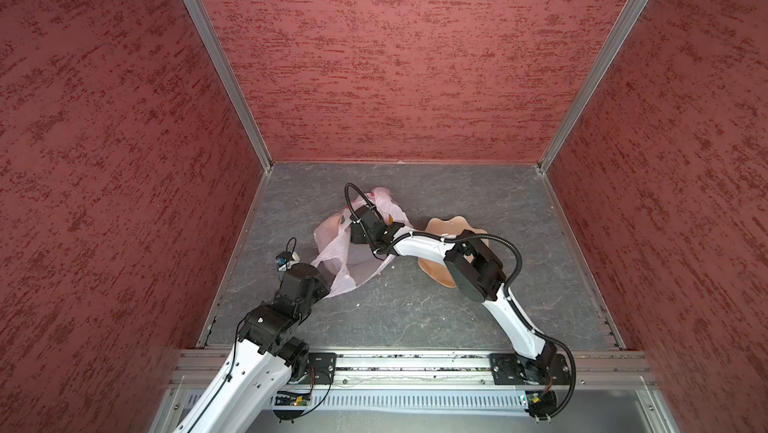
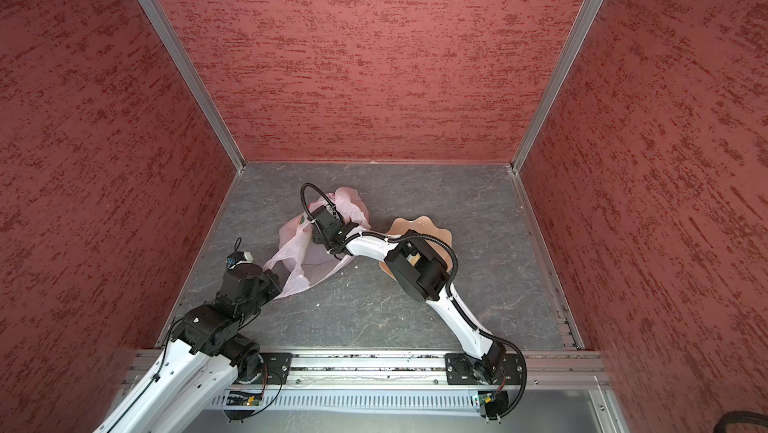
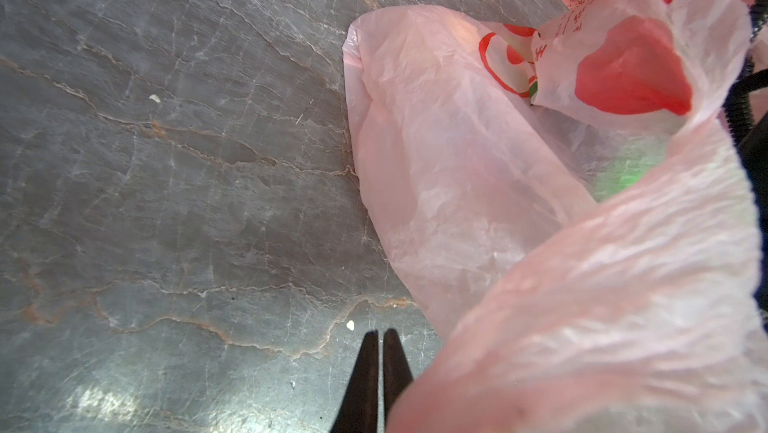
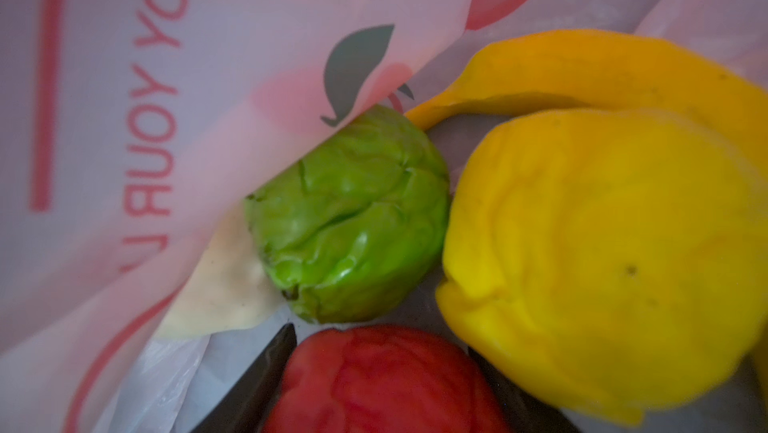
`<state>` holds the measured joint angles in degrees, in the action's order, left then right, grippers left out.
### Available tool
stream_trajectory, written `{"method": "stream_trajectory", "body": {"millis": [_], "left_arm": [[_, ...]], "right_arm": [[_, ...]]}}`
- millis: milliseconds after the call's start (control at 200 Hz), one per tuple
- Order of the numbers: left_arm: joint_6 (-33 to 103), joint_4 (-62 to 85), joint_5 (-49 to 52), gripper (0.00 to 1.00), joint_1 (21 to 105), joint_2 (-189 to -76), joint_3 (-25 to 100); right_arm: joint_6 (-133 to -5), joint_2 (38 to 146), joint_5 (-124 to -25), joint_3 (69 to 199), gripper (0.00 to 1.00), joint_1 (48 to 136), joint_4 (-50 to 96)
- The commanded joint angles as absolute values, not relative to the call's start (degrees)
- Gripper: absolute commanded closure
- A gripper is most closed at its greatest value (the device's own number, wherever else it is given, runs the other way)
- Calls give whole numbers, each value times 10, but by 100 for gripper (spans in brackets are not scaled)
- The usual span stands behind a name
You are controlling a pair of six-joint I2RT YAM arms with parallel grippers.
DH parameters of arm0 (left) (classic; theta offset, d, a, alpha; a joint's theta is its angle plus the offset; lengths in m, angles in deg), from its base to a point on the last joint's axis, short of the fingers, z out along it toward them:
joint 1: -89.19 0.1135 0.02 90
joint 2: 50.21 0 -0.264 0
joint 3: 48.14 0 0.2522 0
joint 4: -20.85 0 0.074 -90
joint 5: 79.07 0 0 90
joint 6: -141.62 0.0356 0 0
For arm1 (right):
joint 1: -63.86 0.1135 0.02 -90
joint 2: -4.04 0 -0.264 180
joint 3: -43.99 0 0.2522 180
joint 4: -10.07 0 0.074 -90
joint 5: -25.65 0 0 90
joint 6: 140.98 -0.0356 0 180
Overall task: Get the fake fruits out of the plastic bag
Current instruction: 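Close the right gripper on the red fruit inside the bag, then lift the red fruit out of the bag with the right gripper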
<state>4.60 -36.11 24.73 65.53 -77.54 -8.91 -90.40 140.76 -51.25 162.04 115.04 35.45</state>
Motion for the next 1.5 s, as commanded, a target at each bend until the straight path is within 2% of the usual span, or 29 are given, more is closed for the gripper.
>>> {"method": "stream_trajectory", "body": {"millis": [0, 120, 431, 731, 962, 1287, 1498], "left_arm": [[64, -336, 248, 92, 663, -784, -78], [75, -319, 251, 92, 666, -794, -69], [89, -291, 251, 92, 669, -813, -49], [84, -322, 257, 93, 658, -845, -23], [70, -364, 295, 93, 637, -873, 19], [50, -411, 354, 93, 603, -890, 68], [53, -458, 350, 93, 597, -858, 74]], "right_arm": [[-889, 1380, -525, 1597, 56, 1151, 350], [-872, 1360, -534, 1576, 60, 1156, 348], [-822, 1263, -577, 1494, 61, 1167, 360], [-770, 1140, -698, 1402, 61, 1175, 363], [-721, 1036, -751, 1328, 61, 1176, 364], [-675, 939, -819, 1318, 61, 1176, 389], [-717, 892, -834, 1310, 61, 1176, 337]]}}
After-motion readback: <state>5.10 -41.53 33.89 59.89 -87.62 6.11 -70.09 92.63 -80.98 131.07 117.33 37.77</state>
